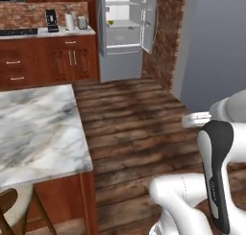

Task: Take the cheese, fish, and lemon from the fridge and place them on the plate on the dining counter to create an appetizer plate.

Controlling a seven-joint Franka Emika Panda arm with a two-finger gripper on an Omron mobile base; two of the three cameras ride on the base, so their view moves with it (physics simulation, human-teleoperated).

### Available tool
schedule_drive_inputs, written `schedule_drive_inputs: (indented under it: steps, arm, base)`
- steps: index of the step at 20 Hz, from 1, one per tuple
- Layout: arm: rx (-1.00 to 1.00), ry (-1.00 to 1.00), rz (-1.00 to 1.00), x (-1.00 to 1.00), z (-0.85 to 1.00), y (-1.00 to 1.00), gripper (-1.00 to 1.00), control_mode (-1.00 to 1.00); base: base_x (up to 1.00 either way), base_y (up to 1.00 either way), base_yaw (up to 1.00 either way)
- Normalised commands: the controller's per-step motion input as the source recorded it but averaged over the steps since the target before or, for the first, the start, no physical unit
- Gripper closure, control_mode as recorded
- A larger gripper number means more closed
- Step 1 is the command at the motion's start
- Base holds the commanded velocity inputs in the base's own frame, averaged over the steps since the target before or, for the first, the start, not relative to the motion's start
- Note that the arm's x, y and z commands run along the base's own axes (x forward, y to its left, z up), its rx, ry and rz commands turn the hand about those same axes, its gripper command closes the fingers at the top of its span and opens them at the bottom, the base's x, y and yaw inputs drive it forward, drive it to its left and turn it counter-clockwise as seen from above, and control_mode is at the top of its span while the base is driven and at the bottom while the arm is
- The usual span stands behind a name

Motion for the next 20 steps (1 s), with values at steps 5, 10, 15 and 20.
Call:
schedule_drive_inputs:
  steps: [5, 10, 15, 20]
  arm:
    - [0.0, 0.0, 0.0, 0.0, 0.0, 0.0, -1.0, 1.0]
    - [0.0, 0.0, 0.0, 0.0, 0.0, 0.0, -1.0, 1.0]
    - [0.0, 0.0, 0.0, 0.0, 0.0, 0.0, -1.0, 1.0]
    - [0.0, 0.0, 0.0, 0.0, 0.0, 0.0, -1.0, 1.0]
  base:
    - [1.0, -1.0, 0.34]
    - [0.77, -1.0, 0.17]
    - [0.45, -1.0, 0.04]
    - [0.92, -0.3, 0.0]
